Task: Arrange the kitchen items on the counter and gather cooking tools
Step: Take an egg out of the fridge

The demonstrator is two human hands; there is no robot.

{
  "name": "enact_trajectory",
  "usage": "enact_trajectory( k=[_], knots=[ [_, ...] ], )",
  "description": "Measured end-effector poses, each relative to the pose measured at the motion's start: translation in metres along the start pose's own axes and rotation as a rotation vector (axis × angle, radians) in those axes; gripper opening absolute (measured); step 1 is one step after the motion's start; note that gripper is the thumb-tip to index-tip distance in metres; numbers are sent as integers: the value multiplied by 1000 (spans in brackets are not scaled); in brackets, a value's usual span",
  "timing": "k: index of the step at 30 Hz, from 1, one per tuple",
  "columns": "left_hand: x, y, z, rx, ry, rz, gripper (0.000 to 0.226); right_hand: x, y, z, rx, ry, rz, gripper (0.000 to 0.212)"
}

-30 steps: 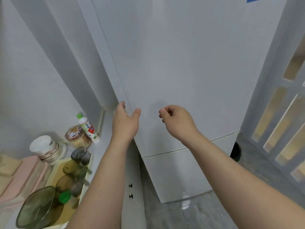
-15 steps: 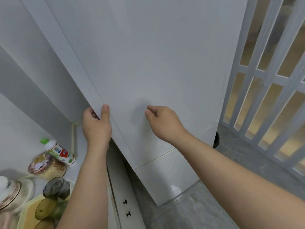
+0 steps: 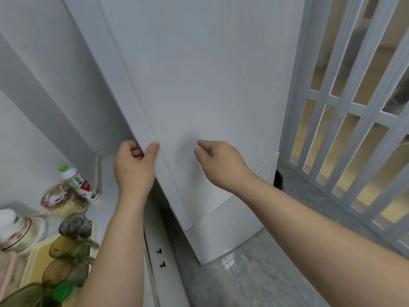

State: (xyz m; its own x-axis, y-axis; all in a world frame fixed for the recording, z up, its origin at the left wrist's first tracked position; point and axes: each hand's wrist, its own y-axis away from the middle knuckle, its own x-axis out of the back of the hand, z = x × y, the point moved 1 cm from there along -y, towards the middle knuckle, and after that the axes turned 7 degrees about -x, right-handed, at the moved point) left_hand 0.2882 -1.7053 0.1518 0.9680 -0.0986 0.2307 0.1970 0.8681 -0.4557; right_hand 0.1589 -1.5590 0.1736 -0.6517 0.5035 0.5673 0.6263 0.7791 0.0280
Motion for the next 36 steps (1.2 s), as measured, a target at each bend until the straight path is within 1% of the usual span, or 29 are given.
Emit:
enact_trajectory(
  k=[5,8,11,17,20,21,23,25,26,28,30,33,34,36],
  knots=[
    [3,70,47,0,-9,2,21,17,64,21,17,5,-2,49],
    [2,110,72,28,16,-56,22,34,103,38,6,-18,22,49],
    [-1,141,92,56,100,-130,19,48,134,52,0,-26,56,48],
    [-18,195,123,45,161,-340,15,78,189,74,-17,-15,135,48],
    [-31,219,143,-7,192,-499,12,96,213,85,-25,-38,214,35],
    [-35,226,149,-34,197,-547,15,100,218,88,-33,-50,242,29],
    [-42,237,158,-83,190,-609,22,111,230,96,-71,-56,309,26],
    [-48,244,163,-75,194,-621,21,121,237,106,-96,-54,357,26],
    [-51,247,165,-60,201,-625,18,127,241,110,-118,-55,374,32],
    [-57,252,169,-43,202,-630,15,139,247,118,-174,-85,401,50],
    [-64,256,173,-29,212,-635,12,149,251,128,-227,-114,428,58],
    [-76,259,178,-16,218,-644,11,161,247,141,-316,-127,468,54],
    [-81,260,180,-12,220,-657,11,165,247,146,-346,-133,492,50],
    [-91,262,184,-15,226,-673,12,175,245,157,-383,-135,550,35]
  ],
)
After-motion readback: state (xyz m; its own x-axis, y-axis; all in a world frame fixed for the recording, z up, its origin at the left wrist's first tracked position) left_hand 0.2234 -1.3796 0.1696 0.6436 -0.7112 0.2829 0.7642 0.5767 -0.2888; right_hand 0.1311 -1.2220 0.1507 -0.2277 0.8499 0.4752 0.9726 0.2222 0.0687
